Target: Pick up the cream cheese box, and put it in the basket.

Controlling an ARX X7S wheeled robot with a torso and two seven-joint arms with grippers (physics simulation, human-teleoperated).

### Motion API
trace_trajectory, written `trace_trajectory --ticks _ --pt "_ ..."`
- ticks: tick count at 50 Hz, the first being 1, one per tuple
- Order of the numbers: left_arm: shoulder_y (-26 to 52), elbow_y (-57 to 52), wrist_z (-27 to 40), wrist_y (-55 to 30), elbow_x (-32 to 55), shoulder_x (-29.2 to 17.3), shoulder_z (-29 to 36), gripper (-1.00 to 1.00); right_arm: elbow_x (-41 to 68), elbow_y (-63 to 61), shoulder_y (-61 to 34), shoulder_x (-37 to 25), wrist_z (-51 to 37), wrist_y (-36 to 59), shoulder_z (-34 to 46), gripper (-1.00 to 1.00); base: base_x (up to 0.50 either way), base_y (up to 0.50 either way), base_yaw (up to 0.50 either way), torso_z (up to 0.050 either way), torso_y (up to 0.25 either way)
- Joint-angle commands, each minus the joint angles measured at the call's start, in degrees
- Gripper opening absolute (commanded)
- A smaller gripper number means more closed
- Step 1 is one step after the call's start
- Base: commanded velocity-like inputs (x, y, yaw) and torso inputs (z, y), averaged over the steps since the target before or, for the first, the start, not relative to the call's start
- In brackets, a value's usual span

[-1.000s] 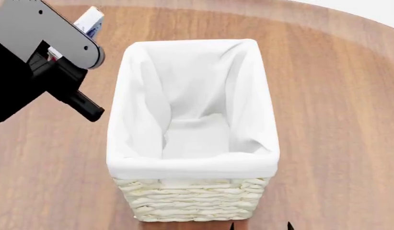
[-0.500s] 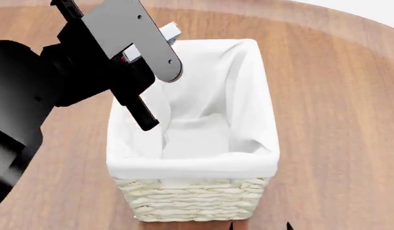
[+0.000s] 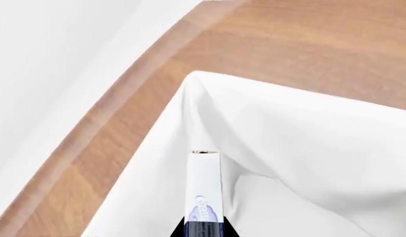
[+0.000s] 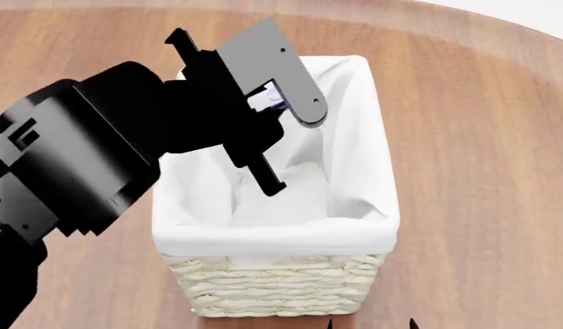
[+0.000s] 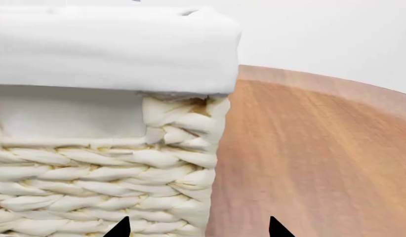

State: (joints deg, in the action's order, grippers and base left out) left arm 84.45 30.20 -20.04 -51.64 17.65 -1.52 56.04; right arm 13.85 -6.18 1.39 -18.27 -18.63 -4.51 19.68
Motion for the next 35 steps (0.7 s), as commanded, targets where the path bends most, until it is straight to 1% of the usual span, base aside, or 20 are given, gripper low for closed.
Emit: trace_trajectory --ticks 1,3,7,13,17,19,20,23,26,32,33,35 --pt "4.0 12.36 7.97 10.0 16.36 1.38 12.41 -1.0 0.53 -0.57 0.09 -0.3 0.01 0.06 0.05 1.0 0.0 0.0 0.0 0.0 0.0" --pt "3.66 9.82 8.18 9.74 17.22 0.81 12.64 -1.0 0.5 -0.56 0.12 -0.33 0.02 0.02 0.12 1.0 0.0 0.0 0.0 0.0 0.0" --pt "3.85 11.19 8.84 10.51 18.54 1.38 14.2 -1.0 0.45 -0.58 0.25 -0.37 -0.04 -0.16 0.18 1.0 0.0 0.0 0.0 0.0 0.0" --pt "6.3 15.55 10.92 15.17 27.28 1.48 21.55 -1.0 0.69 -0.65 0.3 -0.51 -0.01 -0.27 0.18 1.0 0.0 0.0 0.0 0.0 0.002" --pt "6.96 16.62 12.45 17.55 30.08 1.48 22.98 -1.0 0.75 -0.15 -0.08 -0.42 -0.04 -0.16 0.22 1.0 0.0 0.0 0.0 0.0 0.0" --pt "7.81 17.2 14.98 18.03 32.22 1.49 24.24 -1.0 0.79 -0.61 0.16 -0.53 -0.14 -0.2 0.2 1.0 0.0 0.0 0.0 0.0 0.0" --pt "8.2 17.16 14.28 18.54 32.88 1.46 24.39 1.0 0.72 -0.52 0.14 -0.51 -0.18 -0.23 0.24 1.0 0.0 0.0 0.0 0.0 0.0" --pt "8.97 17.18 15.08 18.37 33.32 1.37 25.49 1.0 0.81 -0.3 -0.03 -0.51 -0.18 -0.19 0.24 1.0 0.0 0.0 0.0 0.0 0.0" --pt "9.57 17.17 15.33 17.95 33.91 1.15 25.23 1.0 0.82 -0.4 0.05 -0.56 -0.2 -0.21 0.33 1.0 0.0 0.0 0.0 0.0 0.0" --pt "11.98 10.46 18.26 14.25 36.4 -2.39 23.56 1.0 0.71 0.24 -0.42 -0.38 -0.23 -0.03 0.61 1.0 0.0 0.0 0.0 0.0 0.0" --pt "12.81 7.36 19.46 12.96 37.33 -3.9 22.94 1.0 0.62 0.42 -0.53 -0.32 -0.22 -0.04 0.71 1.0 0.0 0.0 0.0 0.0 0.0" --pt "13.65 5.06 20.34 11.6 38.15 -5.09 22.49 1.0 0.5 0.66 -0.64 -0.22 -0.22 -0.04 0.88 1.0 0.0 0.0 0.0 0.0 0.0"
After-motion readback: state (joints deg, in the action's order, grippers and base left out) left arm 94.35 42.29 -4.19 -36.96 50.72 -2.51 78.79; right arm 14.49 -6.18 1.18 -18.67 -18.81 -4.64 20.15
